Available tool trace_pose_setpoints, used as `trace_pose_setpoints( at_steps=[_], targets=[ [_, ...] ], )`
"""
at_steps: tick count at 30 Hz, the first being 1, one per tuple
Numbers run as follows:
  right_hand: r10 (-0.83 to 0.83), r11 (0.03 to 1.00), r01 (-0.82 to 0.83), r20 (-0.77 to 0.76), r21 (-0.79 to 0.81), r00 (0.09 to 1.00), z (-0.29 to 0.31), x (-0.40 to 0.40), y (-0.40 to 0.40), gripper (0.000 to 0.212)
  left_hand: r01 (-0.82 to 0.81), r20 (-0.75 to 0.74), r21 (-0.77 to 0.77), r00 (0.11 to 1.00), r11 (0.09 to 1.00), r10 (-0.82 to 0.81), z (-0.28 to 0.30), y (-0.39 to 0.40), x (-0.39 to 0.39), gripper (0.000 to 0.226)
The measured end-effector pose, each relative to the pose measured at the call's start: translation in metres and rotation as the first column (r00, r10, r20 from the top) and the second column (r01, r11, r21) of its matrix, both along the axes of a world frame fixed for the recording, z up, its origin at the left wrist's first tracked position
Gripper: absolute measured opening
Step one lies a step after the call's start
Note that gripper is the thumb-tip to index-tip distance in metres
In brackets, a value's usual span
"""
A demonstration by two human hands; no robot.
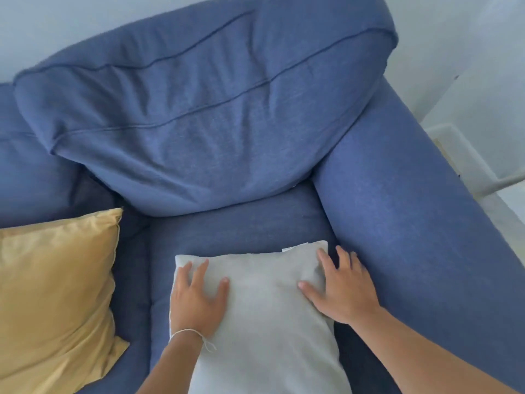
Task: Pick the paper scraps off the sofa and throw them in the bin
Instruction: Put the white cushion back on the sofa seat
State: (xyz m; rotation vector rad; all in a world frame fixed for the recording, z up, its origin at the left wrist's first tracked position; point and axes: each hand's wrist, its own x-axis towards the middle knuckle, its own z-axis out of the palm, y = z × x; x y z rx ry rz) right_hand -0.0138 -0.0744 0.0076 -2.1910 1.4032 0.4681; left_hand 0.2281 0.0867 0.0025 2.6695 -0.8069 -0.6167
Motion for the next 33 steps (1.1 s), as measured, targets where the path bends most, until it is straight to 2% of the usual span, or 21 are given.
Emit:
trace_pose_setpoints(
  at_steps=[1, 3, 4, 6, 10, 13, 17, 20, 23, 25, 26, 27, 28, 30, 31, 33],
  targets=[
    [-0.123, 0.985, 0.128, -0.049, 0.115, 0.991, -0.004, 0.008, 0.007, 0.100, -0.121, -0.057, -0.002, 0.991, 0.993, 0.120, 0.000, 0.008, 0.010, 0.068],
    [-0.350, 0.885, 0.340, -0.028, 0.317, 0.936, -0.012, 0.023, 0.019, 0.109, -0.348, -0.269, -0.017, 0.904, 0.937, 0.331, 0.002, 0.018, 0.023, 0.066],
    [-0.426, 0.844, 0.390, 0.019, 0.368, 0.904, -0.015, 0.030, 0.024, 0.112, -0.411, -0.364, -0.031, 0.853, 0.911, 0.373, 0.002, 0.021, 0.026, 0.062],
    [-0.486, 0.829, 0.414, 0.121, 0.375, 0.865, -0.014, 0.049, 0.029, 0.114, -0.440, -0.450, -0.062, 0.814, 0.896, 0.368, 0.006, 0.019, 0.022, 0.061],
    [-0.479, 0.871, 0.416, 0.260, 0.262, 0.838, 0.006, 0.084, 0.014, 0.105, -0.426, -0.437, -0.237, 0.849, 0.873, 0.296, 0.024, -0.011, 0.025, 0.065],
    [-0.442, 0.897, 0.411, 0.402, 0.164, 0.802, 0.026, 0.096, -0.018, 0.103, -0.410, -0.429, -0.395, 0.874, 0.822, 0.229, 0.043, -0.041, 0.037, 0.073],
    [-0.345, 0.891, 0.453, 0.703, 0.037, 0.622, 0.054, 0.106, -0.064, 0.098, -0.368, -0.364, -0.609, 0.917, 0.703, 0.164, 0.070, -0.084, 0.054, 0.078],
    [-0.276, 0.871, 0.490, 0.810, -0.016, 0.517, 0.066, 0.112, -0.091, 0.096, -0.350, -0.321, -0.710, 0.933, 0.612, 0.162, 0.080, -0.107, 0.066, 0.075],
    [-0.226, 0.869, 0.490, 0.827, -0.067, 0.515, 0.069, 0.119, -0.117, 0.092, -0.343, -0.300, -0.734, 0.938, 0.586, 0.174, 0.080, -0.122, 0.081, 0.074],
    [-0.239, 0.853, 0.510, 0.791, -0.106, 0.564, 0.064, 0.124, -0.127, 0.091, -0.338, -0.303, -0.680, 0.938, 0.651, 0.170, 0.081, -0.130, 0.089, 0.086],
    [-0.244, 0.832, 0.533, 0.762, -0.153, 0.600, 0.061, 0.126, -0.127, 0.089, -0.330, -0.279, -0.621, 0.941, 0.711, 0.193, 0.083, -0.133, 0.090, 0.098],
    [-0.222, 0.805, 0.543, 0.727, -0.240, 0.650, 0.058, 0.127, -0.124, 0.087, -0.294, -0.189, -0.551, 0.955, 0.781, 0.227, 0.086, -0.134, 0.089, 0.108],
    [-0.162, 0.782, 0.518, 0.690, -0.346, 0.706, 0.054, 0.127, -0.119, 0.085, -0.205, -0.026, -0.505, 0.975, 0.838, 0.222, 0.088, -0.133, 0.086, 0.114],
    [0.034, 0.771, 0.363, 0.603, -0.524, 0.797, 0.047, 0.127, -0.109, 0.084, 0.113, 0.309, -0.481, 0.950, 0.869, 0.048, 0.093, -0.131, 0.076, 0.113],
    [0.115, 0.779, 0.279, 0.565, -0.562, 0.817, 0.044, 0.126, -0.107, 0.084, 0.251, 0.399, -0.443, 0.915, 0.861, -0.061, 0.093, -0.130, 0.071, 0.110],
    [0.150, 0.805, 0.210, 0.533, -0.555, 0.833, 0.040, 0.127, -0.108, 0.085, 0.374, 0.442, -0.317, 0.871, 0.871, -0.213, 0.080, -0.130, 0.071, 0.108]
  ],
)
